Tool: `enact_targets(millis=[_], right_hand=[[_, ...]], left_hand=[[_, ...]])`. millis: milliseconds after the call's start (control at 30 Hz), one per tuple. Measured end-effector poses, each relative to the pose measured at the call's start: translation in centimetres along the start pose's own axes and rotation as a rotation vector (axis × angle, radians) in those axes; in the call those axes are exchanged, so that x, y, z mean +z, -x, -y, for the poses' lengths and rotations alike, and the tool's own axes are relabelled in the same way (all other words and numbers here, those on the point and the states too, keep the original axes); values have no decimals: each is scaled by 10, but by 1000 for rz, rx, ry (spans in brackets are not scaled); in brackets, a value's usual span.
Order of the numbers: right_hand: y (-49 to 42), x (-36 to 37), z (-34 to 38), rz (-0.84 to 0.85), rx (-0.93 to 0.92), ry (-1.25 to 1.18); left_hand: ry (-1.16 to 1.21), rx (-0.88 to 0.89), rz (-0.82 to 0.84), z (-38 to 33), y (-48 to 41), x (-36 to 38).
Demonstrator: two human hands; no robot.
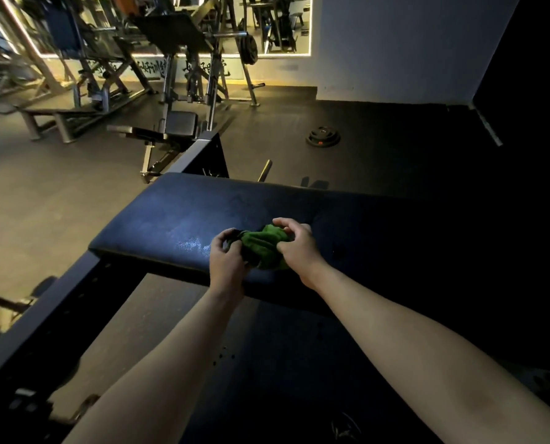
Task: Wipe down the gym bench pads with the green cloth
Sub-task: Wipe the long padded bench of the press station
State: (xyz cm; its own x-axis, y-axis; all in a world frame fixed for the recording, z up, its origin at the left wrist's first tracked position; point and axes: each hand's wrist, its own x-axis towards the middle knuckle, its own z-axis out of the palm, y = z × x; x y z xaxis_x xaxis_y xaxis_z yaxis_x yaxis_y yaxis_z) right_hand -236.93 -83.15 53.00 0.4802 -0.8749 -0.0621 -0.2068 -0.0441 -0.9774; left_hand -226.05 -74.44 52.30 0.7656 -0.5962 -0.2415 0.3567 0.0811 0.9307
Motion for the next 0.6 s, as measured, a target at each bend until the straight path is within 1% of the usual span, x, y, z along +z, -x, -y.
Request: enact_targets(millis=[133, 167, 233, 300, 333, 400, 500, 533, 600], right_hand=[[-9, -6, 3, 46, -57, -64], [-13, -7, 4, 71, -63, -88], [-21, -12, 6, 108, -75, -109], [-33, -18, 9, 144, -92, -109], [-40, -22, 10, 158, -98, -103], [-55, -30, 11, 223, -105, -53], [-76, -43, 11, 399, -65, 60], [-83, -47, 10, 458, -60, 60], [-91, -53, 10, 554, -42, -23]], left_hand=[[77, -5, -92, -4, -2, 9], [102, -31, -76, -4, -4, 12], [129, -94, 36, -6, -2, 23], [139, -110, 167, -6, -4, 36], [153, -101, 178, -5, -6, 42], [183, -60, 100, -4, -12, 54], [218, -16, 14, -4, -23, 67], [233, -6, 9, -4, -25, 72], [215, 33, -15, -4, -25, 83]])
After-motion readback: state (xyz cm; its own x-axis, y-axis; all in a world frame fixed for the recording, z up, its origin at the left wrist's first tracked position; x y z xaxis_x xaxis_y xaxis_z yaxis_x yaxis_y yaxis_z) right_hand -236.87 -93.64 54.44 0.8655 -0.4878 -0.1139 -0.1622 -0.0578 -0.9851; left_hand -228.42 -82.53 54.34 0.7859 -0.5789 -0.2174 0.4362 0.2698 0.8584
